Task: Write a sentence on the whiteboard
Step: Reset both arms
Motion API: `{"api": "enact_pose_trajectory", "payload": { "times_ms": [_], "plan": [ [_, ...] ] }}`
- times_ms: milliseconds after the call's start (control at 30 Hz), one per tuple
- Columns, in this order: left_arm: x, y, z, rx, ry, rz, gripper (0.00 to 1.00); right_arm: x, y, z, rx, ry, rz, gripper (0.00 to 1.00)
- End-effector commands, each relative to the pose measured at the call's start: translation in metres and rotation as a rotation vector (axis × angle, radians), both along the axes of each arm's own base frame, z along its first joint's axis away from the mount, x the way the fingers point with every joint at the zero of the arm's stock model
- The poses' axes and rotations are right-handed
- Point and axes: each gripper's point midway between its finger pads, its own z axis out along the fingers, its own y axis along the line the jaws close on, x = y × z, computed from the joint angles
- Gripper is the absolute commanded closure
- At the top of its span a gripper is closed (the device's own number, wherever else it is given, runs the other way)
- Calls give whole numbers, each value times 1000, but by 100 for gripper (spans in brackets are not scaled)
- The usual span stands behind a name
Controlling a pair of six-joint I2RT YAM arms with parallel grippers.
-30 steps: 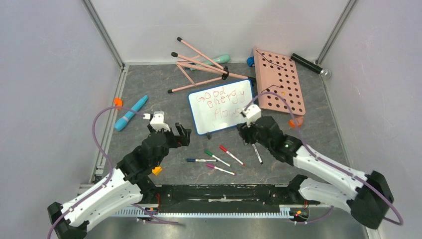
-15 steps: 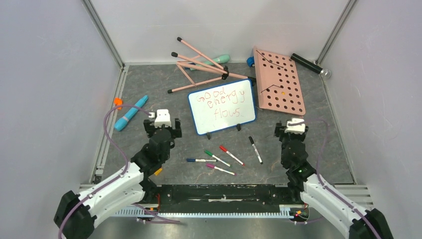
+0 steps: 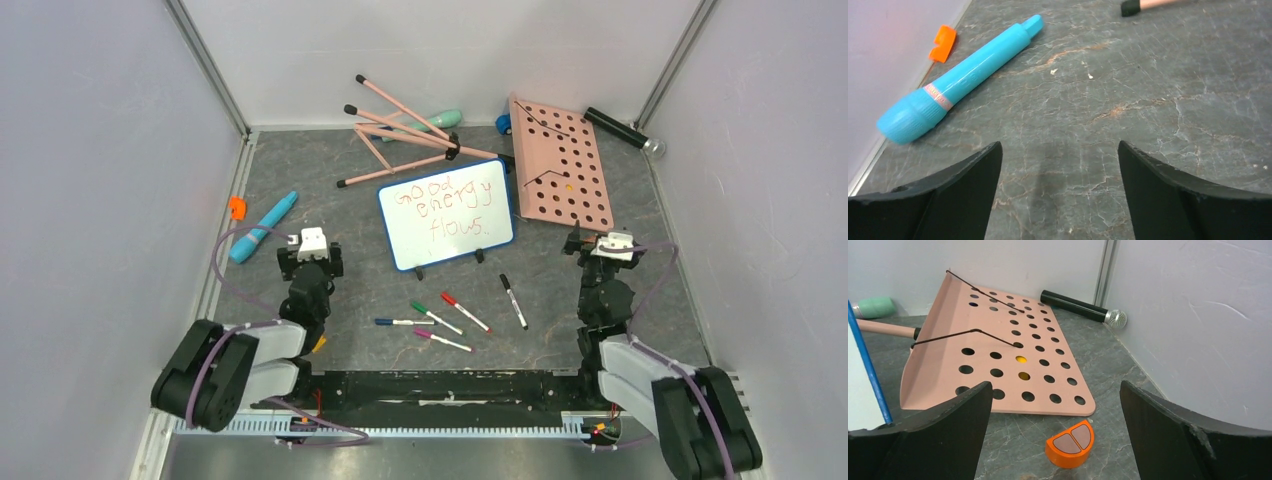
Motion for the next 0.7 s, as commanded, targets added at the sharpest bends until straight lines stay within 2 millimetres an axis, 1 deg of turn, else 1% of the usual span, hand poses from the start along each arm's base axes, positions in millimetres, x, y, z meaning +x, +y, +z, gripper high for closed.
{"api": "enact_pose_trajectory", "payload": {
  "times_ms": [0, 33, 100, 133, 167, 200, 233, 267, 300, 333, 367, 433, 500, 667],
  "plan": [
    [37, -21, 36, -1, -145, -182, 15, -42, -8, -71, -16, 107, 21, 2],
    [40, -19, 32, -14, -145, -190, 16, -41, -7, -74, -22, 122, 26, 2],
    [46, -4, 25, -70, -182, -141, 14, -40, -3, -73, -50, 127, 51, 2],
    [51, 1, 22, -67, -191, -126, 12, -38, -3, -73, -50, 130, 49, 2],
    [53, 0, 21, -66, -177, -127, 10, -36, -6, -76, -42, 147, 27, 2],
    [57, 0, 15, -79, -118, -121, 9, -32, -11, -74, -40, 139, -1, 2],
    [63, -1, 7, -77, -40, -119, 9, -27, -14, -78, -36, 164, -28, 2],
    [72, -3, 6, -74, -27, -146, 1, -17, -13, -89, -16, 219, -37, 2],
    [74, -2, 6, -92, -35, -158, 0, -9, -13, -104, -20, 300, -45, 2],
    [73, 1, 3, -97, -15, -140, 0, -10, -14, -97, -17, 265, -42, 2],
    [74, 1, 3, -98, -10, -141, 0, -15, -16, -91, -17, 230, -52, 2],
    [74, 1, 5, -97, -30, -139, 0, -17, -16, -94, -11, 241, -50, 2],
    [74, 1, 4, -98, -20, -141, 0, -10, -16, -97, -18, 262, -54, 2],
    [74, 1, 5, -97, -26, -139, 0, -11, -16, -97, -14, 261, -55, 2]
  ]
}}
